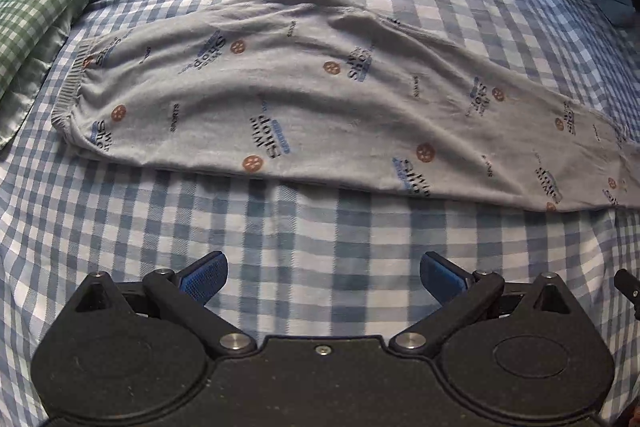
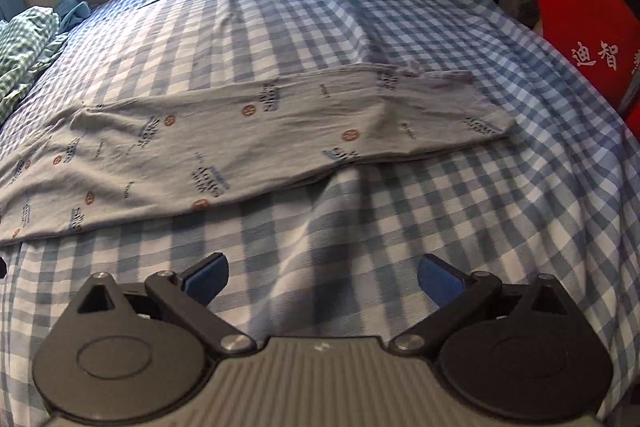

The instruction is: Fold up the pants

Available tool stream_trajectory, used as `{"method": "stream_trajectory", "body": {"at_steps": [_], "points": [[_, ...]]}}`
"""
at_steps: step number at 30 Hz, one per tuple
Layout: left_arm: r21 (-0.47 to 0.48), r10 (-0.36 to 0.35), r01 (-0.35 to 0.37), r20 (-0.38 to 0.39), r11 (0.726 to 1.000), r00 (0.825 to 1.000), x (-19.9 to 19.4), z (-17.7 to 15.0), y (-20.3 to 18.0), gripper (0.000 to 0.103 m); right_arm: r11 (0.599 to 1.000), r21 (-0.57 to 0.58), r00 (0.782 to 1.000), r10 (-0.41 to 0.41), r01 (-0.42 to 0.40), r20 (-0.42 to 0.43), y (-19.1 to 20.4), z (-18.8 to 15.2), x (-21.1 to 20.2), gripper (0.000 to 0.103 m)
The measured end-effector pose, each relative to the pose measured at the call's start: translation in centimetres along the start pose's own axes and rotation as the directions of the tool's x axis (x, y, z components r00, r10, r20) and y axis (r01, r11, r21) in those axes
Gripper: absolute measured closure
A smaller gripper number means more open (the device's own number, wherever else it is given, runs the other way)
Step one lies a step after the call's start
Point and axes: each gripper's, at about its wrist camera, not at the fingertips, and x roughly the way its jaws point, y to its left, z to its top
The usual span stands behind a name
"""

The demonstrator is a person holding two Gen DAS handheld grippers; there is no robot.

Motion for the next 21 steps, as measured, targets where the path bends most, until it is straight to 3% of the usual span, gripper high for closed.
{"method": "stream_trajectory", "body": {"at_steps": [8, 14, 17, 21], "points": [[0.029, 0.033, -0.035, 0.058, 0.999, 0.998, -0.3, 3.7, -11.8, 0.001, 0.994, -0.049, 0.992, 0.105, -0.102, 0.075, -9.3, 3.1, 2.3, 0.000], [0.077, -0.083, 0.079, 0.050, 0.994, 0.995, 1.6, 6.8, -22.4, 0.001, 0.982, -0.024, 0.977, 0.190, -0.189, 0.101, -15.3, 5.2, 4.4, 0.005], [0.176, -0.126, 0.120, 0.026, 0.977, 0.992, 3.3, 8.0, -28.4, 0.001, 0.979, 0.030, 0.975, 0.195, -0.199, 0.103, -17.8, 5.7, 5.7, 0.012], [0.341, -0.147, 0.134, 0.014, 0.931, 0.989, 5.5, 9.2, -35.7, 0.001, 0.972, 0.067, 0.969, 0.217, -0.226, 0.121, -19.4, 5.8, 6.8, 0.017]]}}
